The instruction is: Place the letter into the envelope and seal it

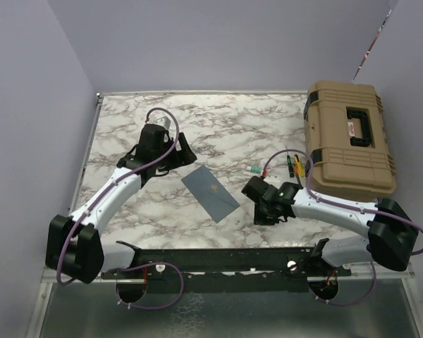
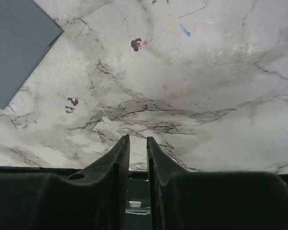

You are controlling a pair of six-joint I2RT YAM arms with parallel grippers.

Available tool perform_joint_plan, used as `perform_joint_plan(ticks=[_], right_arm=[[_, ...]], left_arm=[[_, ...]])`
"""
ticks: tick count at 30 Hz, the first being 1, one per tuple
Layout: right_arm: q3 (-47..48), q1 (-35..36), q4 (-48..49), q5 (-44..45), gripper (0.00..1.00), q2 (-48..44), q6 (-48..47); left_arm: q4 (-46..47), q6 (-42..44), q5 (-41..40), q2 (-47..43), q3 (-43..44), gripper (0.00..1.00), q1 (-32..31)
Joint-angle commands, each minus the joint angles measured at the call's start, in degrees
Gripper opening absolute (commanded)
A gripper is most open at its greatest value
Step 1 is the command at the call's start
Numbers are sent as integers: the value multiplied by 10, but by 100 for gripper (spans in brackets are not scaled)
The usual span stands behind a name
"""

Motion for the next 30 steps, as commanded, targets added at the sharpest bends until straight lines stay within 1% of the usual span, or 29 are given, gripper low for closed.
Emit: perform_joint_plan(ticks=[1, 2, 5, 9, 12, 15, 17, 20, 23, 26, 27, 28, 30], right_arm=[[-28, -2, 88, -42, 24, 15, -7], [-26, -2, 104, -48, 23, 27, -10], [-7, -2, 140, -59, 20, 66, -18], [5, -2, 187, -41, 17, 107, -15], [23, -2, 202, -35, 15, 150, -18], [37, -2, 217, -34, 14, 186, -32], [36, -2, 238, -35, 15, 205, -43], [49, -2, 262, -50, 15, 231, -74], [61, -2, 301, -49, 16, 253, -114], [104, -7, 307, -49, 16, 294, -160], [123, -9, 307, -49, 14, 305, -177], [146, -9, 308, -56, 12, 311, -199], [176, -9, 295, -69, 11, 303, -231]], left_arm=[[-31, 2, -99, -97, -59, 97, 3], [-35, -2, -114, -112, -68, 99, 3], [-52, -20, -133, -159, -86, 99, 3], [-56, -21, -161, -208, -112, 99, 3], [-56, -28, -181, -232, -118, 99, 3], [-52, -29, -199, -233, -117, 99, 4], [-52, -11, -200, -227, -111, 99, 4], [-47, -10, -208, -225, -107, 99, 4], [-23, -2, -222, -222, -111, 99, 4], [11, 9, -227, -216, -113, 99, 4], [23, 11, -226, -212, -114, 99, 4], [34, 13, -220, -208, -112, 99, 5], [45, 19, -209, -196, -100, 99, 4]])
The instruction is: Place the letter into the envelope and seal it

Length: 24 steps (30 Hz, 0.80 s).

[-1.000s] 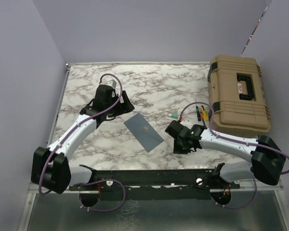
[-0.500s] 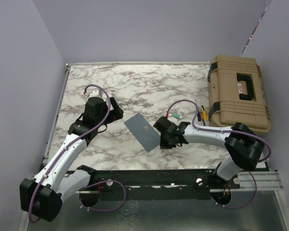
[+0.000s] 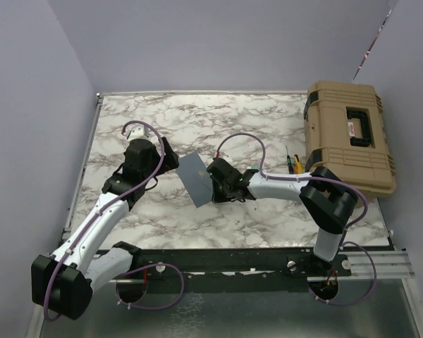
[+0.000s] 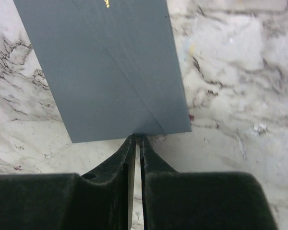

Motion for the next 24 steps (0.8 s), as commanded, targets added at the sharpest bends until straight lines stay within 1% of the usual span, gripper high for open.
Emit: perform_joint_plan(ticks=[1, 5, 7, 10, 12, 15, 16, 17, 20, 24], right_arm=[[43, -5, -34, -10, 12, 15, -99], [28, -16, -72, 25, 23, -72, -108], [25, -50, -101, 40, 27, -110, -125], [25, -112, -129, 66, 35, -141, -180], [35, -163, -147, 86, 40, -138, -208], [59, -233, -166, 66, 49, -118, -263], [66, -245, -168, 61, 53, -110, -291], [73, -253, -170, 52, 56, -100, -317], [96, -260, -181, 28, 63, -62, -390], [104, -261, -167, -12, 65, -38, -459]], left_arm=[[59, 27, 0, 24, 23, 99, 4], [75, 58, -1, 46, 51, 99, 5], [87, 63, 4, 55, 59, 99, 5], [114, 61, 31, 70, 63, 99, 6], [124, 42, 65, 79, 63, 99, 6], [152, 2, 115, 83, 37, 99, 6], [156, -9, 118, 82, 28, 99, 6], [161, -15, 122, 82, 20, 99, 6], [170, -9, 153, 86, 15, 99, 6], [175, 3, 187, 95, 27, 99, 6]])
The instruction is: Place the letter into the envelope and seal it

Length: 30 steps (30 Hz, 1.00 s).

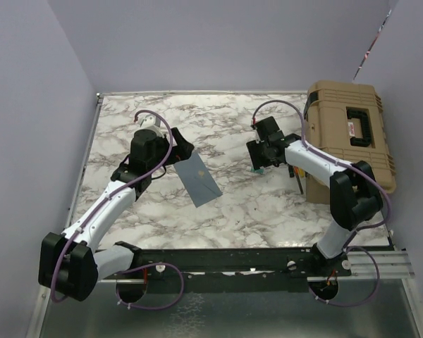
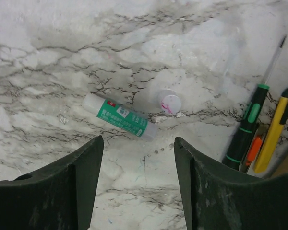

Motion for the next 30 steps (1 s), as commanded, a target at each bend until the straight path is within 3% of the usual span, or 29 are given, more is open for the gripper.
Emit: perform_joint_plan(ticks=[1, 13, 18, 25, 30], right_arm=[[13, 4, -6, -47, 65, 21, -115], [47, -2, -27, -108, 67, 89, -201], [66, -7, -52, -127, 60, 119, -211], [50, -10, -97, -181, 59, 118, -250], [42, -11, -100, -160, 52, 124, -250]], left_arm=[[33, 8, 74, 11, 9, 99, 3], [36, 29, 90, 24, 20, 99, 1], [35, 34, 89, 20, 18, 99, 1], [31, 41, 85, 12, 21, 99, -4], [28, 42, 78, 7, 17, 99, -8]])
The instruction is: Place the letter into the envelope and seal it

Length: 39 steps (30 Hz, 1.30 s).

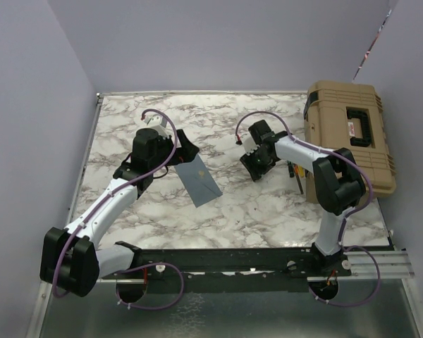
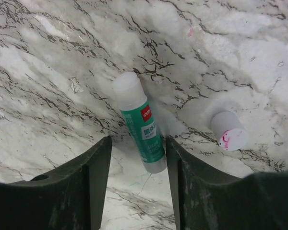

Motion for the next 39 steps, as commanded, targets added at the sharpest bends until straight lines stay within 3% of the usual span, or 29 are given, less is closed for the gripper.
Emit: perform_joint_plan(ticks=[1, 5, 8, 11, 14, 18, 24, 29, 34, 39], right_arm=[[-15, -2, -19, 0, 48, 7, -13], [-26, -2, -13, 13, 38, 9, -10], [-9, -2, -28, 11, 15, 25, -1], [5, -1, -32, -7, 2, 28, 30], [-4, 1, -8, -41, 0, -15, 63], [-44, 6, 82, -143, 0, -166, 136], [-136, 7, 338, -317, 0, -335, 356], [-158, 8, 473, -387, 0, -365, 469], [-163, 17, 548, -445, 0, -366, 519], [-167, 32, 589, -463, 0, -365, 546]], left_arm=[[7, 11, 1, -17, 13, 99, -4], [7, 10, -1, -24, 10, 99, -5], [7, 7, -1, -25, 10, 99, -5], [7, -1, 5, -24, 11, 99, -5], [12, -9, 16, -30, 12, 99, -6], [32, -18, 58, -42, 12, 99, -10], [153, -71, 170, -68, 2, 89, -22], [283, -157, 250, -63, 24, 91, -30], [313, -164, 288, -56, 52, 95, -50], [316, -163, 278, -36, 49, 84, -79]])
